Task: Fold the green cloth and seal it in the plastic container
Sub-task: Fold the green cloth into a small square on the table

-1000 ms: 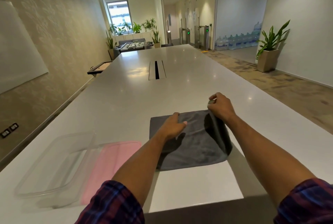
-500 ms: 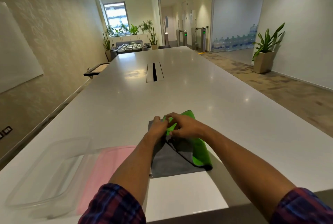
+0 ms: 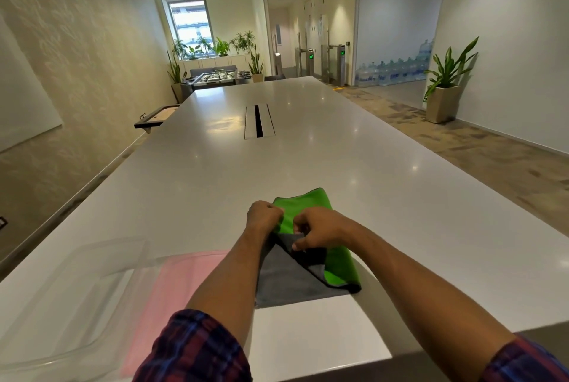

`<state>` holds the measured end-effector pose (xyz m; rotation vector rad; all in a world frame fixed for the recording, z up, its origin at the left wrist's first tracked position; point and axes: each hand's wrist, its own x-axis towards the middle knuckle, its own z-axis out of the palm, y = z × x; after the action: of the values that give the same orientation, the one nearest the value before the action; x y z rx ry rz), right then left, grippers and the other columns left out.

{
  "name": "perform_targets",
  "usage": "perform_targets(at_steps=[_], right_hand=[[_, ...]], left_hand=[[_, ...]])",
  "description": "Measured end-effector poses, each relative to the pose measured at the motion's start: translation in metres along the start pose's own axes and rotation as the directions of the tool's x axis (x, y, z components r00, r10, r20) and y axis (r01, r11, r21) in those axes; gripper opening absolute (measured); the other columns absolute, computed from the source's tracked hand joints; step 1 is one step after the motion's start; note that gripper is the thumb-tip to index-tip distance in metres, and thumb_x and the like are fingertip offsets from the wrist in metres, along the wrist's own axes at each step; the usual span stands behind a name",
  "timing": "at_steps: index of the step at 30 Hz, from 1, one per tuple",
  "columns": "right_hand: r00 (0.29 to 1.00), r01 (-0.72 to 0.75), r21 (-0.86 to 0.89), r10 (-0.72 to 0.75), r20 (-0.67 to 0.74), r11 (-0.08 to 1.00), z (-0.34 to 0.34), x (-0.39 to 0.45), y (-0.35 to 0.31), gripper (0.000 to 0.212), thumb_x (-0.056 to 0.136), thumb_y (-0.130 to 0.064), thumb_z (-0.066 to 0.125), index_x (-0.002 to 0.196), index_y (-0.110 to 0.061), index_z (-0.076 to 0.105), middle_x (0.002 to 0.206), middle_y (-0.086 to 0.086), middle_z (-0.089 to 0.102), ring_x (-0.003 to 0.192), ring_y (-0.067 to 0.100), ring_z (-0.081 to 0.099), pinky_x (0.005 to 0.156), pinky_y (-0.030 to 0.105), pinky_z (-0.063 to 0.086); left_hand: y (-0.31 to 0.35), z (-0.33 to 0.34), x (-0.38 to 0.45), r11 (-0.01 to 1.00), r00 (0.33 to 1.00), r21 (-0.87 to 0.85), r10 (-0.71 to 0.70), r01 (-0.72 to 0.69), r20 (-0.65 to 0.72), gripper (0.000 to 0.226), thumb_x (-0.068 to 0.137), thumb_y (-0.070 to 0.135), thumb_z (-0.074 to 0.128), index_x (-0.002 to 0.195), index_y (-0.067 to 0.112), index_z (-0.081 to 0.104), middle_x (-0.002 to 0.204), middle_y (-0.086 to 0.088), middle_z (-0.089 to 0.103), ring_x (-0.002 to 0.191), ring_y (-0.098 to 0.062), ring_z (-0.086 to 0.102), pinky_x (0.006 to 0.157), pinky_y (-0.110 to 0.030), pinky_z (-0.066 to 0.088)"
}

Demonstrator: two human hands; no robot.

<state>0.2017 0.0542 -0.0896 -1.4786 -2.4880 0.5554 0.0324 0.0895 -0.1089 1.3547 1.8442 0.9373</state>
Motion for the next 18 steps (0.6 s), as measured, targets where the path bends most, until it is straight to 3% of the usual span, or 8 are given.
perform_targets(at_steps=[4,7,9,11,13,16,18], right_hand=[[0.981,0.192,0.135,-0.192,-0.010,0.972,-0.003,-0.007,-0.022,0.015,0.077,-0.024,0.076,0.082,-0.020,0.064,0.071,-0.018,0.063,0.062,0.001,0.056,0.056,0.014,0.043],[0.958,0.284,0.149,-0.288,0.006,0.947,-0.001,-0.012,-0.035,0.012,0.079,-0.015,0.070,0.088,-0.022,0.068,0.085,-0.012,0.072,0.069,0.006,0.062,0.063,0.023,0.052],[0.951,0.303,0.101,-0.308,0.031,0.947,0.002,-0.012,-0.036,0.015,0.081,-0.016,0.071,0.095,-0.021,0.072,0.088,-0.006,0.074,0.067,0.010,0.062,0.063,0.027,0.052],[0.948,0.307,0.051,-0.310,0.070,0.950,0.008,-0.013,-0.033,0.017,0.082,-0.022,0.075,0.099,-0.021,0.074,0.084,-0.005,0.072,0.061,0.009,0.056,0.057,0.018,0.043],[0.950,0.295,0.029,-0.297,0.094,0.955,0.015,-0.014,-0.029,0.022,0.081,-0.029,0.080,0.100,-0.020,0.073,0.080,-0.006,0.068,0.061,0.008,0.053,0.054,0.014,0.037],[0.964,0.250,0.052,-0.253,0.081,0.967,0.022,-0.017,-0.024,0.026,0.080,-0.032,0.083,0.079,-0.016,0.063,0.067,-0.001,0.059,0.058,0.014,0.048,0.052,0.028,0.035],[0.966,0.243,0.092,-0.249,0.061,0.966,0.020,-0.018,-0.024,0.032,0.080,-0.030,0.082,0.069,-0.015,0.057,0.061,0.002,0.052,0.053,0.013,0.042,0.052,0.031,0.032]], left_hand=[[0.001,-0.006,0.002,0.983,0.998,-0.179,-0.044,0.037,-0.034,0.017,0.076,0.003,0.071,0.093,0.003,0.074,0.095,-0.018,0.073,0.091,-0.031,0.071,0.085,-0.040,0.060],[0.006,-0.012,0.005,0.971,0.998,-0.232,-0.053,0.055,0.014,0.032,0.078,-0.012,0.059,0.102,0.008,0.067,0.080,-0.012,0.065,0.067,-0.023,0.062,0.058,-0.024,0.050],[0.008,-0.015,0.007,0.971,0.995,-0.227,-0.060,0.077,0.083,0.035,0.081,-0.017,0.049,0.104,0.002,0.069,0.074,-0.012,0.059,0.067,-0.023,0.058,0.055,-0.024,0.044],[0.005,-0.018,0.012,0.984,0.994,-0.168,-0.038,0.055,0.105,0.027,0.085,-0.014,0.047,0.096,-0.007,0.071,0.078,-0.017,0.061,0.080,-0.024,0.058,0.063,-0.028,0.045],[0.003,-0.022,0.017,0.996,0.997,-0.094,0.002,0.006,0.082,0.030,0.086,-0.011,0.047,0.101,-0.006,0.072,0.089,-0.020,0.064,0.086,-0.026,0.059,0.072,-0.032,0.046],[0.000,-0.026,0.020,0.997,0.996,-0.058,0.060,-0.056,0.069,0.042,0.084,-0.008,0.050,0.120,-0.002,0.070,0.116,-0.021,0.070,0.109,-0.036,0.066,0.095,-0.042,0.054],[0.000,-0.029,0.019,0.995,0.995,-0.022,0.093,-0.093,0.039,0.046,0.083,-0.005,0.055,0.126,0.001,0.068,0.124,-0.022,0.068,0.116,-0.038,0.064,0.101,-0.048,0.052]])
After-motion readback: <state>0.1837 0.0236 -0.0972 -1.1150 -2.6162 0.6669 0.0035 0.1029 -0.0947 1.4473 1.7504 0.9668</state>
